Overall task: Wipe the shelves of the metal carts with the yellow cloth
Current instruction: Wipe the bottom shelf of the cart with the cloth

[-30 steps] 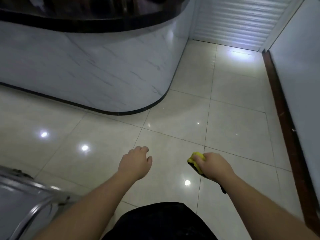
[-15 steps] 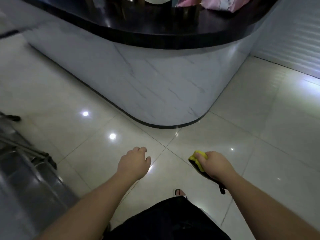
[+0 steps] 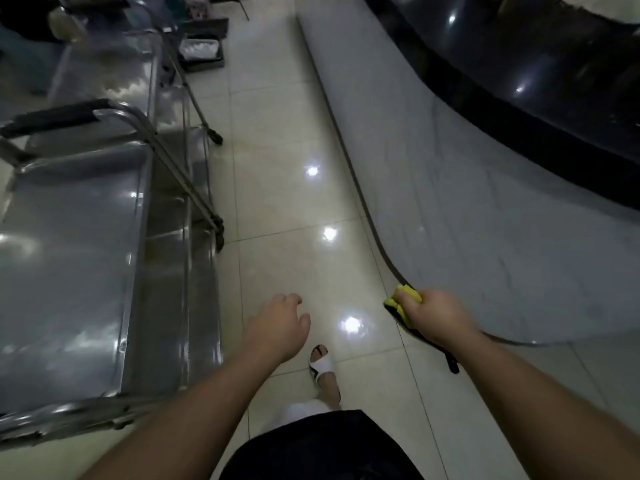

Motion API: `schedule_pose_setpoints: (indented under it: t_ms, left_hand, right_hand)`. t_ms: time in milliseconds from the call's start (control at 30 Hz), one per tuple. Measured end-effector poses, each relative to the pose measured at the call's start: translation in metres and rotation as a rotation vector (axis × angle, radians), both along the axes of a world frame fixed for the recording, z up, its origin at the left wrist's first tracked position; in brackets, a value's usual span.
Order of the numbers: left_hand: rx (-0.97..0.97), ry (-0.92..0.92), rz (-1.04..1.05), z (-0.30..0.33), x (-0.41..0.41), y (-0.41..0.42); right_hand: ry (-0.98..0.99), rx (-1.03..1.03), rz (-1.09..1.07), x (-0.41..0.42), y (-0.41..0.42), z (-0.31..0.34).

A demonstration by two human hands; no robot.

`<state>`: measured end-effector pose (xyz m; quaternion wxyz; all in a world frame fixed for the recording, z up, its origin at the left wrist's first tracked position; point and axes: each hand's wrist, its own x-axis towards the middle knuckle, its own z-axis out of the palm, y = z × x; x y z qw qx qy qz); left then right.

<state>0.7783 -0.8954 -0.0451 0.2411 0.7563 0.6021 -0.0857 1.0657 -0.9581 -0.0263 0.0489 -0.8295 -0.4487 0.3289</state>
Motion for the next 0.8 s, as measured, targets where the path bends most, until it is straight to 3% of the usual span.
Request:
schedule_pose_setpoints:
  t_ms: [400, 800]
  left_hand:
    - [-0.036, -0.076, 0.277, -0.006, -0.021, 0.195]
    - [-0.064, -0.092, 0.868, -0.015, -0.097, 0.255]
  right_hand:
    - [-0.017, 0.009, 0.286, -0.044, 0.241, 0.011]
    - [-0.035, 0.001, 0.846, -0.148, 0.458, -0.008]
